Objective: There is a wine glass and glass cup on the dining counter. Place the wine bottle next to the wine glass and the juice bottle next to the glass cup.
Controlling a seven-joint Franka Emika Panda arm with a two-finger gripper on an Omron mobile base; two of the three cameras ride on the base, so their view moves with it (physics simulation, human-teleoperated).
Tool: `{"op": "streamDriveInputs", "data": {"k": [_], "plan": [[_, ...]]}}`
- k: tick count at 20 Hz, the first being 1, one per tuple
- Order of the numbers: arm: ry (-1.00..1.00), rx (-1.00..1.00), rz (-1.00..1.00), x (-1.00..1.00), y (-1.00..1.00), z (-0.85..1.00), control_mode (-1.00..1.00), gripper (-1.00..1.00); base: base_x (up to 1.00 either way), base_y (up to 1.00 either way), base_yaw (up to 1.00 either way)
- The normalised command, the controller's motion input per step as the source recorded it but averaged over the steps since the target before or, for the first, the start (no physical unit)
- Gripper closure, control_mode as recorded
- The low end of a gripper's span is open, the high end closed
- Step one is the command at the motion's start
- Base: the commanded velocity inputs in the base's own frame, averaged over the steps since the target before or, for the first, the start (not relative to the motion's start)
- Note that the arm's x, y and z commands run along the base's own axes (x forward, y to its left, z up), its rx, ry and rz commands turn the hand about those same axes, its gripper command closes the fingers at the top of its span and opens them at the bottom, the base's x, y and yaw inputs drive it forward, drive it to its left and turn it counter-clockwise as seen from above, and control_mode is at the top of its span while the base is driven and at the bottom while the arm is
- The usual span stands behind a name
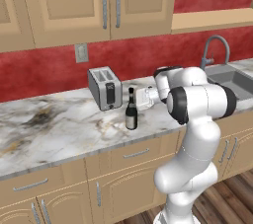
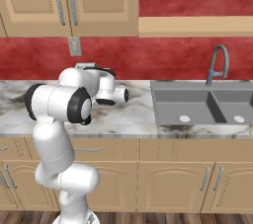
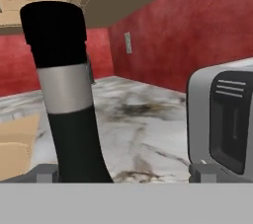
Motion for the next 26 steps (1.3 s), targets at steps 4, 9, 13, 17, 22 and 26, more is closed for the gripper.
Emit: {"op": "streamDriveInputs", "data": {"k": [4,9,13,17,22,26], "plan": [[0.05,0.01,0.0,-0.02,0.12,-0.08,-1.0,-1.0,0.0,0.0,0.0],[0.02,0.0,0.0,0.0,0.19,-0.08,-1.0,-1.0,0.0,0.0,0.0],[0.0,0.0,0.0,0.0,0.17,-0.07,-1.0,-1.0,0.0,0.0,0.0],[0.0,0.0,0.0,0.01,0.15,-0.08,-1.0,-1.0,0.0,0.0,0.0],[0.0,0.01,0.0,0.01,0.04,-0.01,-1.0,1.0,0.0,0.0,0.0],[0.0,0.05,0.0,-0.03,-0.01,0.01,-1.0,1.0,0.0,0.0,0.0]]}}
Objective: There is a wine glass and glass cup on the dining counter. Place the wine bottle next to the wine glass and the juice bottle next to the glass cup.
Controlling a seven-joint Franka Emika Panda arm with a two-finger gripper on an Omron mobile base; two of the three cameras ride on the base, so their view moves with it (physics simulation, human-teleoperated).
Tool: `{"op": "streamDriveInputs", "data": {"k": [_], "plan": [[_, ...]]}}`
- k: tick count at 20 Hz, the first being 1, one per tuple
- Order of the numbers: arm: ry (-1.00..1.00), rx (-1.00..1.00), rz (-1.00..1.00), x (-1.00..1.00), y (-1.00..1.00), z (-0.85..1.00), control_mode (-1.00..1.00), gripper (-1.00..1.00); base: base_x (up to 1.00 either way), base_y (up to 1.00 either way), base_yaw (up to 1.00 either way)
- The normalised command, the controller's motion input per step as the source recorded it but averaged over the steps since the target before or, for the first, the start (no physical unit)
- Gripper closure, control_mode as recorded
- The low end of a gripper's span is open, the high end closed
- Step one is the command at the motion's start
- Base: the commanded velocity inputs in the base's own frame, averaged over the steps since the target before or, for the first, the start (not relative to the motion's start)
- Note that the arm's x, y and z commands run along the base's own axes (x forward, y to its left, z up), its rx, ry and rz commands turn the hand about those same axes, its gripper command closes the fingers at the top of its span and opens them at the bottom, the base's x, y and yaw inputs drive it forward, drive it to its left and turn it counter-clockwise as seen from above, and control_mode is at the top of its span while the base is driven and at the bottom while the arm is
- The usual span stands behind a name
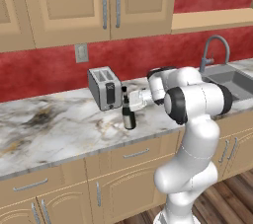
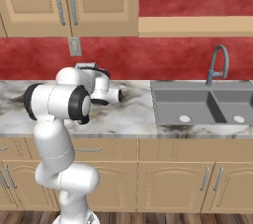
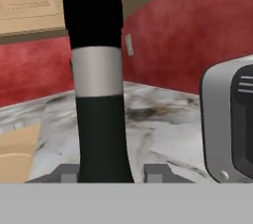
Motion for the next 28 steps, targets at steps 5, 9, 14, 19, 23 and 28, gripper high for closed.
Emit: {"op": "streamDriveInputs", "data": {"k": [5,9,14,19,23,28], "plan": [[0.0,0.07,0.0,-0.09,-0.05,0.1,-1.0,1.0,0.0,0.0,0.0],[0.0,0.04,0.01,-0.4,-0.06,0.43,-1.0,1.0,0.0,0.0,0.0],[0.0,0.0,0.01,-0.46,-0.07,0.5,-1.0,1.0,0.0,0.0,0.0],[0.0,-0.07,0.0,-0.5,-0.03,0.48,-1.0,1.0,0.0,0.0,0.0],[0.0,-0.02,0.0,-0.57,-0.05,0.43,-1.0,1.0,0.0,0.0,0.0],[-0.03,0.0,-0.01,-0.56,0.0,0.32,-1.0,1.0,0.0,0.0,0.0]]}}
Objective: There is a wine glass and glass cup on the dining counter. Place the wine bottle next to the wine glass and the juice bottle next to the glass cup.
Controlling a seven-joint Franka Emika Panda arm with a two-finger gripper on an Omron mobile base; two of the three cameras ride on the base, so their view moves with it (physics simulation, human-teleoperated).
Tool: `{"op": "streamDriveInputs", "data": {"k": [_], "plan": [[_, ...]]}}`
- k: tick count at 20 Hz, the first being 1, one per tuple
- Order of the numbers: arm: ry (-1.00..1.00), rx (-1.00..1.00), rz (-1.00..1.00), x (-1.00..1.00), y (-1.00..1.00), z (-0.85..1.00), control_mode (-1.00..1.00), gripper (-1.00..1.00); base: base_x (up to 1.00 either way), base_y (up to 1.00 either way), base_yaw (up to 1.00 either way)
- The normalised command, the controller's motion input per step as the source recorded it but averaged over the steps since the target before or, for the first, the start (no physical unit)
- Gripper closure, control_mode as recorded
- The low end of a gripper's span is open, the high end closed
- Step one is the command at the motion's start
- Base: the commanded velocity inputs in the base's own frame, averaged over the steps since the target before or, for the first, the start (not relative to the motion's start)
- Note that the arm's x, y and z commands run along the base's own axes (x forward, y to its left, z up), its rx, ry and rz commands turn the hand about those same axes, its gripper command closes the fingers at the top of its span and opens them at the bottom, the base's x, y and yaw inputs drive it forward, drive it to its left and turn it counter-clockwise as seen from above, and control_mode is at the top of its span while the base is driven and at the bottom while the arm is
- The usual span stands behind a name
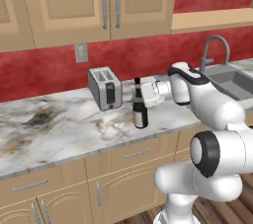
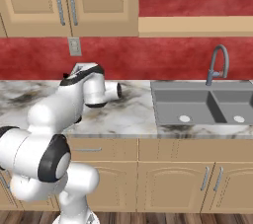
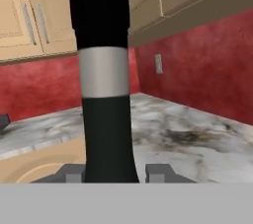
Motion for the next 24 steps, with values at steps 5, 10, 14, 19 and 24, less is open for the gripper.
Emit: {"op": "streamDriveInputs", "data": {"k": [5,10,14,19,24], "plan": [[-0.07,0.0,-0.01,-0.53,-0.02,0.25,-1.0,1.0,0.0,0.0,0.0],[-0.06,0.0,0.0,-0.41,-0.05,0.26,-1.0,1.0,0.0,0.0,0.0],[-0.02,0.0,0.0,-0.35,-0.07,0.27,-1.0,1.0,0.0,0.0,0.0],[0.0,0.02,-0.03,-0.24,-0.07,0.15,-1.0,1.0,0.0,0.0,0.0],[0.0,0.0,0.0,-0.01,0.0,0.01,-1.0,1.0,0.0,0.0,0.0]]}}
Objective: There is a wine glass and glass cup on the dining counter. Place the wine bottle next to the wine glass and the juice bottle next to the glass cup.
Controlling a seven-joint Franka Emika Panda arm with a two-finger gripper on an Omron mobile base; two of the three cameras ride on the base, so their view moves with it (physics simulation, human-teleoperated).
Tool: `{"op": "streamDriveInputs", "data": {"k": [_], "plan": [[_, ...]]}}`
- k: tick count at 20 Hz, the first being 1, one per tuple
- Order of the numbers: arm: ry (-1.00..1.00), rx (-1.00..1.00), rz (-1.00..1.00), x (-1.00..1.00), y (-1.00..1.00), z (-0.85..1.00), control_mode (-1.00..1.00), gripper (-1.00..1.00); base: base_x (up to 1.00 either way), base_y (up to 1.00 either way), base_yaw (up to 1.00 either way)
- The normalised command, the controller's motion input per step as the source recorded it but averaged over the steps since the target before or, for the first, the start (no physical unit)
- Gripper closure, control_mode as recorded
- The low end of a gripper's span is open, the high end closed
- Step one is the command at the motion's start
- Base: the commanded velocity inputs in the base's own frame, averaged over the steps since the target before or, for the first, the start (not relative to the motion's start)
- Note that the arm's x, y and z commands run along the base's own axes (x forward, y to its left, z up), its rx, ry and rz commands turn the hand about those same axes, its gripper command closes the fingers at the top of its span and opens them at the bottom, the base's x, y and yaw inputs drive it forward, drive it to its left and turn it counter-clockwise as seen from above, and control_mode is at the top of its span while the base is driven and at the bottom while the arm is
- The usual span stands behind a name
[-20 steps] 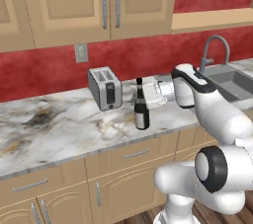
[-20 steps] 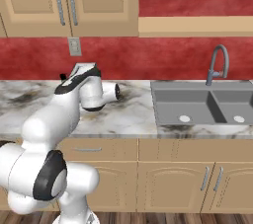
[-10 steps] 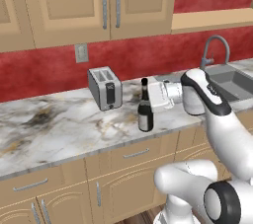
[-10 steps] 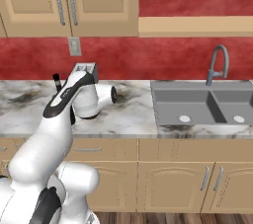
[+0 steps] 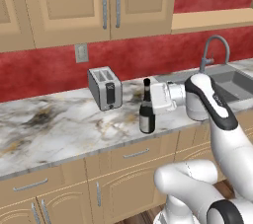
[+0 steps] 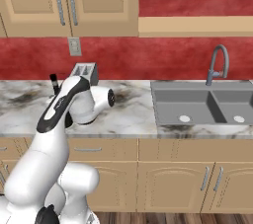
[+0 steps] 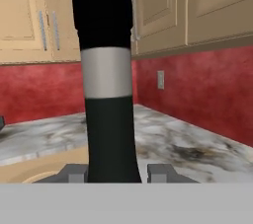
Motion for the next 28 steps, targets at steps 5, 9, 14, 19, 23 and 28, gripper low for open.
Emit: {"op": "streamDriveInputs", "data": {"k": [5,9,14,19,23,28], "plan": [[0.0,0.0,0.0,0.0,0.0,0.0,1.0,1.0,0.0,0.0,0.0],[0.0,0.0,0.0,0.0,0.0,0.0,1.0,1.0,-0.04,0.0,0.0],[0.0,0.0,0.0,0.0,0.0,0.0,1.0,1.0,-0.49,-0.05,-0.13],[0.0,0.0,0.0,0.0,0.0,0.0,1.0,1.0,-0.21,0.03,-0.69],[0.0,0.0,0.0,0.0,0.0,0.0,1.0,1.0,0.0,0.06,-0.98],[0.0,0.0,0.0,0.0,0.0,0.0,1.0,1.0,0.0,0.05,-0.98]]}}
